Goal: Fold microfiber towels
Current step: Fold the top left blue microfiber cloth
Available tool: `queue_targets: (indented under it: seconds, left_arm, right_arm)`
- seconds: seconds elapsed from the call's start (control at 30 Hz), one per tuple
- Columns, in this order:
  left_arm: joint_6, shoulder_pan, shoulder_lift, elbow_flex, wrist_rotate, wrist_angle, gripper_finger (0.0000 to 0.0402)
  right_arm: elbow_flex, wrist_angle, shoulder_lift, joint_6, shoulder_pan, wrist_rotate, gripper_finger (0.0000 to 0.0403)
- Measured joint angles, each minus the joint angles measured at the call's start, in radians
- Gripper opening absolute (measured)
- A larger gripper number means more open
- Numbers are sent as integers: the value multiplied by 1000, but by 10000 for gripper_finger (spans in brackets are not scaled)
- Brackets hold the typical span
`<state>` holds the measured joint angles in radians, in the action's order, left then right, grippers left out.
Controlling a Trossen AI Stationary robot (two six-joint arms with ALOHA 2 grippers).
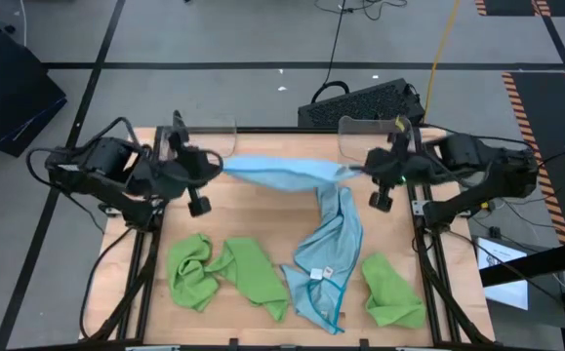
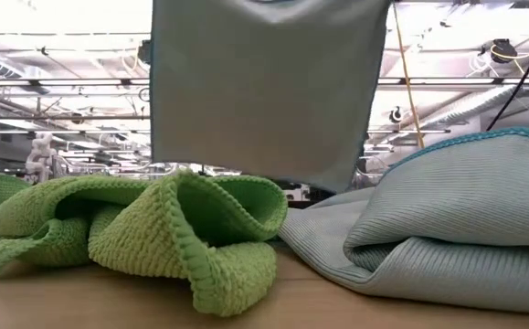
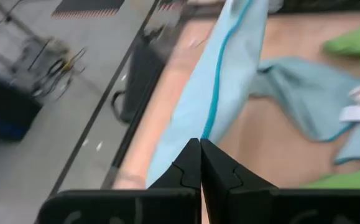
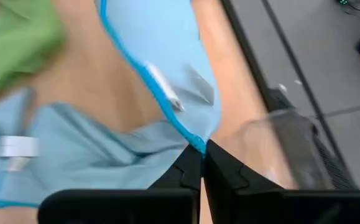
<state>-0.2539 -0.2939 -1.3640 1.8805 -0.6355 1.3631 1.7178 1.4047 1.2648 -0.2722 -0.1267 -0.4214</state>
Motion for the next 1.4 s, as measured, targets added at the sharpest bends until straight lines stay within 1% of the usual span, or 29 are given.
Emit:
queue_targets:
  seconds: [0.1, 0.23, 0.3, 0.4, 0.47, 0.53, 0.63, 0.7, 0.8, 0.87, 1.0, 1.17, 1.3, 1.4]
  left_arm:
    - [-6, -75, -17, 0, -5, -62, 1]
    - [29, -173, -43, 0, -3, -150, 1]
    - [38, -220, -53, 12, -2, -168, 1]
    - [34, -288, -60, 46, -63, -175, 1]
    - [32, -325, -59, 75, -104, -162, 1]
    - [19, -350, -58, 106, -117, -133, 1]
    - [-23, -369, -57, 126, -145, -74, 1]
    - [-65, -365, -58, 126, -168, 9, 1]
    - [-172, -329, -58, 117, -181, 162, 1]
    - [-232, -287, -57, 89, -182, 215, 1]
    - [-232, -221, -47, 5, -137, 202, 1]
    - [-247, -151, -42, -101, -124, 206, 1]
    - [-254, -88, -42, -196, -125, 203, 1]
    - [-270, -39, -42, -254, -155, 202, 1]
  right_arm:
    - [31, -1, 17, -75, -108, -3, 2]
    - [104, 1, 80, -145, -248, 7, 2]
    - [169, 24, 120, -171, -316, 5, 2]
    - [292, 90, 189, -195, -394, -2, 2]
    - [374, 145, 230, -211, -427, -26, 2]
    - [438, 169, 260, -230, -441, -50, 2]
    - [466, 166, 269, -229, -438, -56, 2]
    - [453, 164, 269, -232, -419, -55, 2]
    - [415, 169, 269, -223, -379, -53, 2]
    - [390, 166, 267, -209, -354, -53, 2]
    - [341, 166, 263, -170, -291, -50, 2]
    - [231, 166, 266, -139, -195, -54, 2]
    - [134, 166, 264, -102, -120, -124, 2]
    - [65, 155, 262, -60, -63, -170, 2]
